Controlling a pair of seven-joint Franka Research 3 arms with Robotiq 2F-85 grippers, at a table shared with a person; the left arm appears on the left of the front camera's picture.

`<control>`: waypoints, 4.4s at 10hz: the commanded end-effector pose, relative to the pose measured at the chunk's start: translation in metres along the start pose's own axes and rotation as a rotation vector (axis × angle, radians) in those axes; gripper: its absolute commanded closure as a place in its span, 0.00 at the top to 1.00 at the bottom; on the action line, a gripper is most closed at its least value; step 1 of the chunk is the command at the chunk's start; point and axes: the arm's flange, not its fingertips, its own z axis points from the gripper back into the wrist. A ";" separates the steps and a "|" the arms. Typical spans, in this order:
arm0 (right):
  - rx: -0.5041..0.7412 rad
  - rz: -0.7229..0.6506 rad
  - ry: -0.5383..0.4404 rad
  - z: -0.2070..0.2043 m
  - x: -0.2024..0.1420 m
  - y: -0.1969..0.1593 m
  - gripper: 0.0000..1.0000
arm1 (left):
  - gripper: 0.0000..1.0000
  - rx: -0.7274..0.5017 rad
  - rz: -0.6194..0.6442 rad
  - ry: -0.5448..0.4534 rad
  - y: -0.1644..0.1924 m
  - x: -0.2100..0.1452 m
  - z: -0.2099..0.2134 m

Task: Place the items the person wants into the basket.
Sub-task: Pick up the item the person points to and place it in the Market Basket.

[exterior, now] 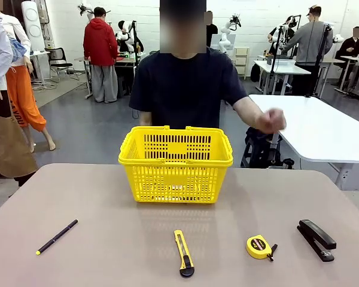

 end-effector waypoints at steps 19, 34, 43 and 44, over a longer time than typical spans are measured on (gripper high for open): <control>-0.638 -0.234 0.440 -0.274 -0.064 0.110 1.00 | 0.96 -0.013 -0.005 -0.003 0.000 0.002 0.000; -0.593 -0.252 0.645 -0.353 -0.071 0.113 1.00 | 0.96 -0.013 -0.005 -0.003 0.000 0.002 0.000; -0.659 -0.263 0.781 -0.477 -0.108 0.124 1.00 | 0.96 -0.013 -0.005 -0.003 0.000 0.002 0.000; -0.654 -0.235 0.802 -0.488 -0.112 0.125 1.00 | 0.96 -0.013 -0.005 -0.003 0.000 0.002 0.000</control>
